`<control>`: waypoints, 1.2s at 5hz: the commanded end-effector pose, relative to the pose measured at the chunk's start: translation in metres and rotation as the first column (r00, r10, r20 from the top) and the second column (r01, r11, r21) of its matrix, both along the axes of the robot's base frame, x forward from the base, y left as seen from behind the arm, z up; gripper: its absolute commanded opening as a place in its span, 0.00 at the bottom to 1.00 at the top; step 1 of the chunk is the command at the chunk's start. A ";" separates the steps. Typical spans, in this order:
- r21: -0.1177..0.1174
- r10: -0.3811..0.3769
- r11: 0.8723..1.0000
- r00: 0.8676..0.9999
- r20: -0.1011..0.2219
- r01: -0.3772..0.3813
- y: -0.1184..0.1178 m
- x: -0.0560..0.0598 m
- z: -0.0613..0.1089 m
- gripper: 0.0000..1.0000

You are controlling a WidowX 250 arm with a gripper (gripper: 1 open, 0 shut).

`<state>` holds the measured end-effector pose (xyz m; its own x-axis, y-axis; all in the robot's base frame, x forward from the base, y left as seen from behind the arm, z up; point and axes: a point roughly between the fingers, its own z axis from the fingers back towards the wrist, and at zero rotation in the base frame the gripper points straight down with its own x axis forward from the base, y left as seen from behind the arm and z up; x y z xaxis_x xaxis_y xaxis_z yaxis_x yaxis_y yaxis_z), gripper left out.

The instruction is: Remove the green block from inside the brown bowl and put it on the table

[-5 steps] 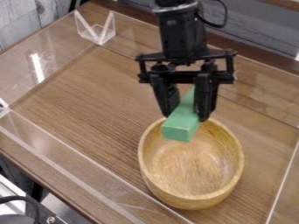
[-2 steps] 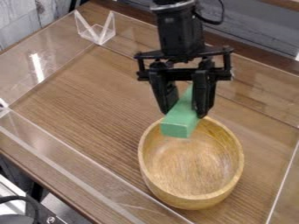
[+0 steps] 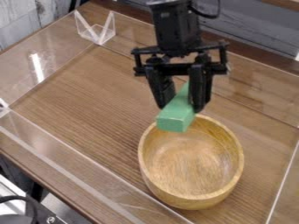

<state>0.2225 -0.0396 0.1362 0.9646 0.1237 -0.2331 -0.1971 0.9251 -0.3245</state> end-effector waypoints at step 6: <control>-0.012 -0.041 0.999 0.973 0.225 0.044 0.099 0.044 0.000 0.00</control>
